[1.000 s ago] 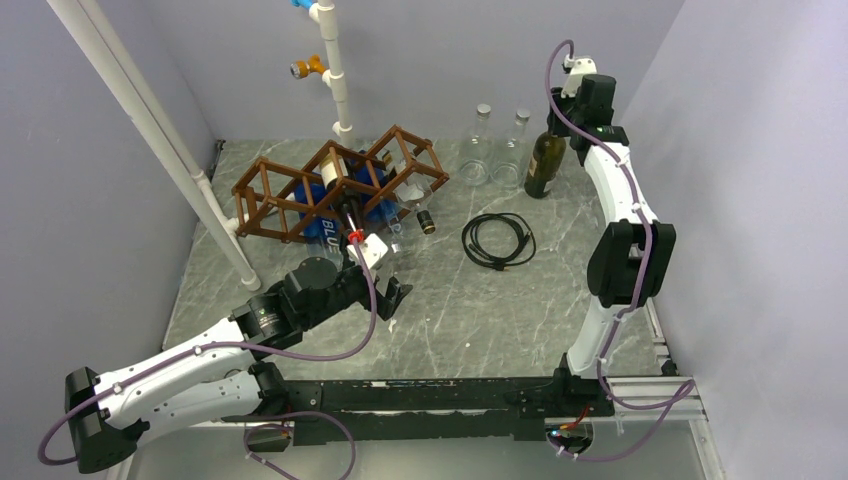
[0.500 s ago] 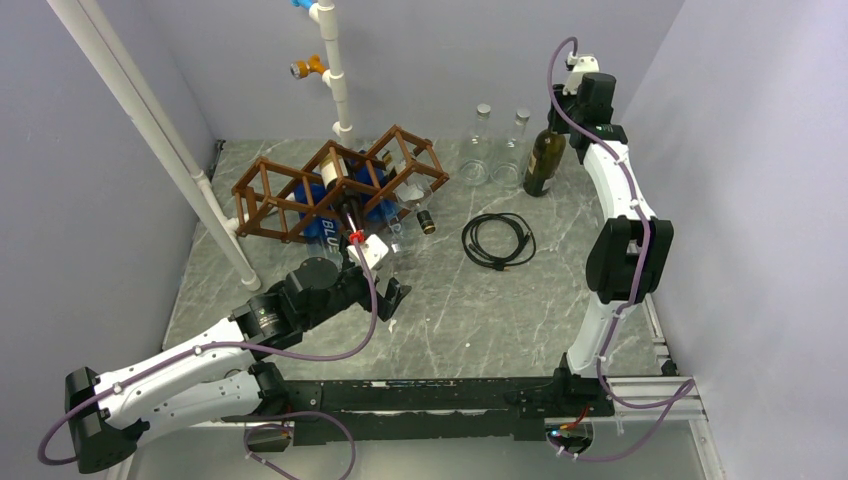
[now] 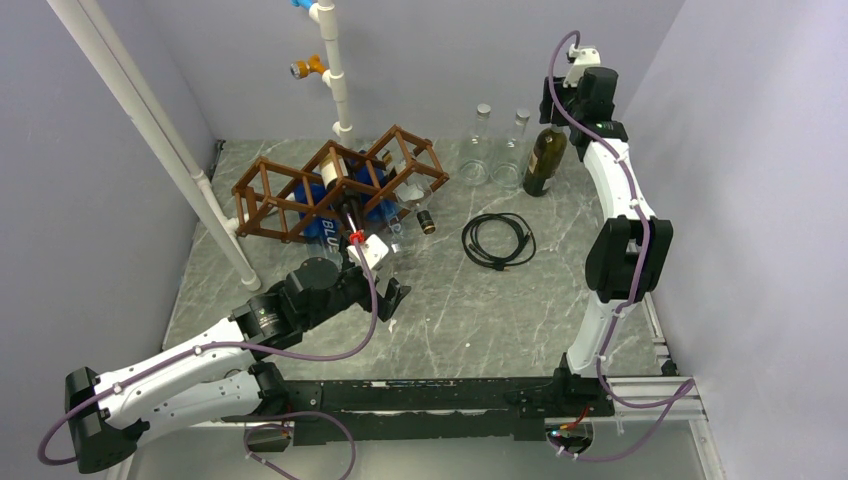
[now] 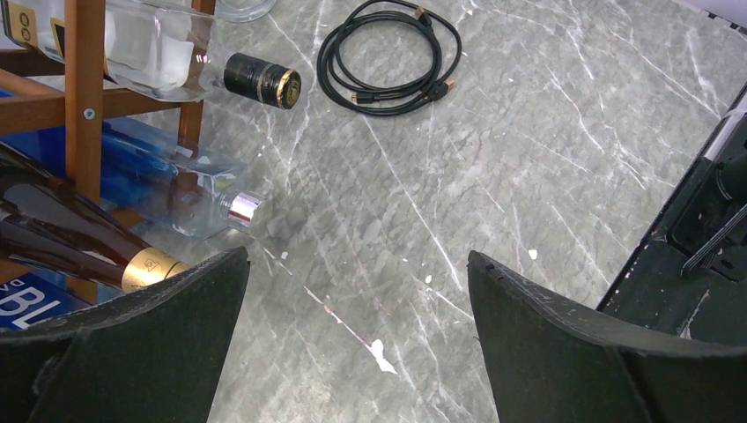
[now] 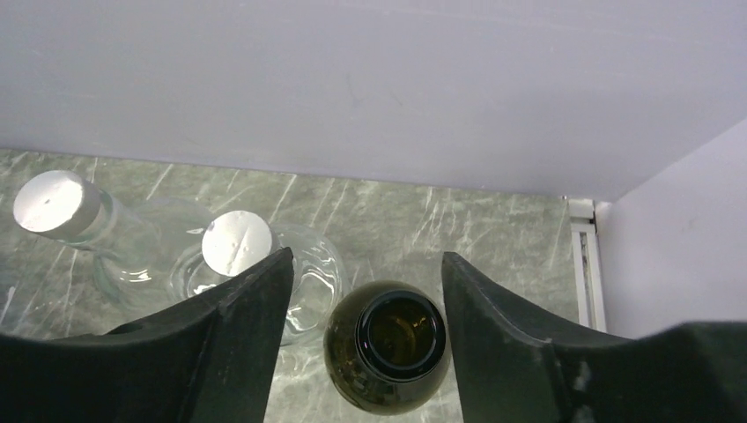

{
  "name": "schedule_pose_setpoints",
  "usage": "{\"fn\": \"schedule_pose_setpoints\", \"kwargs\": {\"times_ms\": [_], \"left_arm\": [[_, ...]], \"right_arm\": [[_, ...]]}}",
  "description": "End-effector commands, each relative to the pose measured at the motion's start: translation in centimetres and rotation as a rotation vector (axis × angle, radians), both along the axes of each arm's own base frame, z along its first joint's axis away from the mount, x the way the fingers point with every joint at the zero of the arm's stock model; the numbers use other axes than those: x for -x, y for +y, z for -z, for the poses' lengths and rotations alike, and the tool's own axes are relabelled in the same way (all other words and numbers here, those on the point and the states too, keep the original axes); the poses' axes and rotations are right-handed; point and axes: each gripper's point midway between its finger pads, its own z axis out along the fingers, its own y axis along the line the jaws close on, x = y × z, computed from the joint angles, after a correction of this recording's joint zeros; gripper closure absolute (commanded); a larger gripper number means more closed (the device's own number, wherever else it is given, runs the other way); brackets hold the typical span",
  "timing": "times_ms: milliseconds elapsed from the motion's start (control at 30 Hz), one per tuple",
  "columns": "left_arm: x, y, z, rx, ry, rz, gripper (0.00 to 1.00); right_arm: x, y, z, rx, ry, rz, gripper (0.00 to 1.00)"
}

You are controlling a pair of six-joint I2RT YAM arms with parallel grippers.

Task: Take the wine bottle off the wine rack
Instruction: Place the wine bottle at the center of the board.

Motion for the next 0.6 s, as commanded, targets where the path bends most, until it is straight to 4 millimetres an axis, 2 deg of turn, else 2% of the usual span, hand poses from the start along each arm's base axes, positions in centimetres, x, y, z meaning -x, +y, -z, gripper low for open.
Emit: {"fn": "schedule_pose_setpoints", "kwargs": {"times_ms": [0, 367, 567], "left_arm": [[-0.2, 0.1, -2.4, 0.048, -0.037, -0.009, 0.01], [0.1, 0.3, -2.8, 0.074, -0.033, -0.008, 0.01], [0.2, 0.3, -3.2, 0.089, -0.036, -0.006, 0.01]], "right_arm": [[-0.2, 0.4, -4.8, 0.001, -0.118, -0.026, 0.31], [0.7, 1.1, -7.1, -0.002, -0.153, -0.067, 0.11], [1.1, 1.0, -9.0, 0.006, -0.186, -0.065, 0.05]]}}
